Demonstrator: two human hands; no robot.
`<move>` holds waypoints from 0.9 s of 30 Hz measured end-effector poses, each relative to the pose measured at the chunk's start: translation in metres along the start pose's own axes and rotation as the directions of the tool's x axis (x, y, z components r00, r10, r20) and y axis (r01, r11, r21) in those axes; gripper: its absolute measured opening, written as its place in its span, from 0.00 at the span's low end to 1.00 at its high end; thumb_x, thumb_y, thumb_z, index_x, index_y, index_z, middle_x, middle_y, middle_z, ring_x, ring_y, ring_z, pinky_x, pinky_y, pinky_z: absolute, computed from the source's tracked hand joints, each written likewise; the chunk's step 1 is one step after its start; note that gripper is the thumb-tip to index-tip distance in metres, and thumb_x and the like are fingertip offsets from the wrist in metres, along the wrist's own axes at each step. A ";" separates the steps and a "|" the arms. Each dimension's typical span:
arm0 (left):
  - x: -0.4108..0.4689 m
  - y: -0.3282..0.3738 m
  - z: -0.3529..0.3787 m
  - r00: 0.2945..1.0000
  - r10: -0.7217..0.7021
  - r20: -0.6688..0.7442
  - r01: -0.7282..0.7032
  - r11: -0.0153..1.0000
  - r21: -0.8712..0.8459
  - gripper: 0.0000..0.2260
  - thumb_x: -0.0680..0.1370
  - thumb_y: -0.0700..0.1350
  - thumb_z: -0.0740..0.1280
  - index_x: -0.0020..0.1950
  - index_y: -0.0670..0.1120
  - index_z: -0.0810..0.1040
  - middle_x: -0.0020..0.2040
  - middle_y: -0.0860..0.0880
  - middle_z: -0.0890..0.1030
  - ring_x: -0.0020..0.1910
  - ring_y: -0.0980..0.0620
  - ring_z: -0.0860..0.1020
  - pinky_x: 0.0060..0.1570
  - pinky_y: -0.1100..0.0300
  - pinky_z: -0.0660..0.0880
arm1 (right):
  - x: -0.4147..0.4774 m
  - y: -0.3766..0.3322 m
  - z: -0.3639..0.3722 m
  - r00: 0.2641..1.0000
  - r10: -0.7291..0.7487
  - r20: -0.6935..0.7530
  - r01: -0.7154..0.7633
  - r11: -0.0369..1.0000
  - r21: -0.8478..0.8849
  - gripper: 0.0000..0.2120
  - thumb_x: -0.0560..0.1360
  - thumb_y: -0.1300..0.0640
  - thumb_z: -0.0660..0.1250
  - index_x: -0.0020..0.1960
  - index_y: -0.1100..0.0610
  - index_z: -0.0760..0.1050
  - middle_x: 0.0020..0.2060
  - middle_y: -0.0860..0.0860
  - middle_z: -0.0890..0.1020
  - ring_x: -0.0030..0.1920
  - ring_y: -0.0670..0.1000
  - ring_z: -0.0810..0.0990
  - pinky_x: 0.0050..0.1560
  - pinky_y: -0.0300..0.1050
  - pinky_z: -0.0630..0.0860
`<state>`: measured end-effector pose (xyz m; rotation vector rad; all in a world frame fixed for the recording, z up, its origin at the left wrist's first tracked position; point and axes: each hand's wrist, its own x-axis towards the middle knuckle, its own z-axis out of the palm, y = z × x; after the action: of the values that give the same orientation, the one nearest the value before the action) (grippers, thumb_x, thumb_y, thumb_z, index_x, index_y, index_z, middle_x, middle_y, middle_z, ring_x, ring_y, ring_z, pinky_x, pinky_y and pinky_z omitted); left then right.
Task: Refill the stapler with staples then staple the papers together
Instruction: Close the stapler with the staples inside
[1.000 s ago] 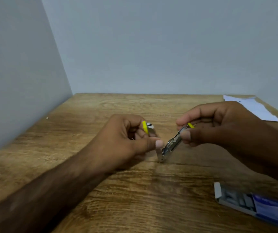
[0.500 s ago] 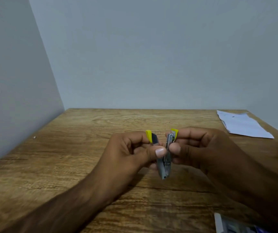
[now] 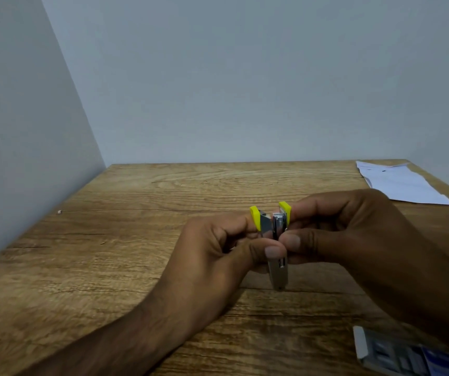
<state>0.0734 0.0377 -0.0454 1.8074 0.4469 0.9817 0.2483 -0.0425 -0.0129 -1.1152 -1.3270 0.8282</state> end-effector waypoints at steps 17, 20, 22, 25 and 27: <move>0.003 0.014 -0.010 1.000 -0.021 -0.010 0.021 1.000 0.016 0.07 0.76 0.43 0.75 0.51 0.42 0.86 0.45 0.28 0.81 0.41 0.33 0.82 0.39 0.59 0.82 | 0.003 -0.004 -0.009 0.990 0.108 0.093 -0.113 0.992 0.061 0.15 0.61 0.56 0.78 0.48 0.53 0.87 0.43 0.58 0.89 0.44 0.55 0.89 0.41 0.46 0.85; 0.002 0.011 -0.011 0.996 -0.078 -0.048 0.077 0.997 -0.022 0.10 0.74 0.43 0.76 0.50 0.39 0.82 0.43 0.28 0.81 0.37 0.43 0.82 0.36 0.60 0.80 | 0.003 0.000 -0.007 0.981 0.170 0.097 -0.173 0.984 0.027 0.17 0.64 0.57 0.77 0.53 0.54 0.85 0.46 0.61 0.88 0.46 0.58 0.88 0.41 0.48 0.85; 0.002 0.011 -0.009 0.988 -0.136 -0.074 0.126 0.985 -0.120 0.13 0.71 0.43 0.78 0.49 0.38 0.79 0.43 0.33 0.84 0.39 0.44 0.85 0.36 0.56 0.82 | 0.002 0.000 -0.006 0.976 0.195 0.099 -0.196 0.981 0.006 0.20 0.65 0.57 0.79 0.57 0.54 0.83 0.47 0.60 0.88 0.46 0.57 0.88 0.42 0.48 0.85; 0.002 0.010 -0.005 0.972 -0.220 -0.079 0.196 0.951 -0.241 0.16 0.68 0.40 0.80 0.47 0.38 0.76 0.39 0.42 0.87 0.38 0.43 0.87 0.38 0.52 0.85 | -0.001 0.000 -0.004 0.980 0.169 0.104 -0.156 0.980 -0.124 0.25 0.65 0.59 0.80 0.61 0.50 0.81 0.48 0.56 0.87 0.45 0.55 0.88 0.44 0.49 0.86; 0.001 0.009 -0.003 0.962 -0.264 -0.067 0.233 0.925 -0.301 0.18 0.66 0.36 0.81 0.47 0.39 0.74 0.37 0.42 0.87 0.35 0.47 0.87 0.34 0.55 0.84 | -0.004 -0.001 0.001 0.987 0.096 0.132 -0.055 0.957 -0.286 0.24 0.67 0.57 0.80 0.61 0.45 0.81 0.46 0.53 0.87 0.45 0.54 0.88 0.45 0.52 0.86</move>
<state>0.0709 0.0360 -0.0363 1.4007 0.5531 0.9156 0.2469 -0.0464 -0.0136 -1.3560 -1.5670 0.8041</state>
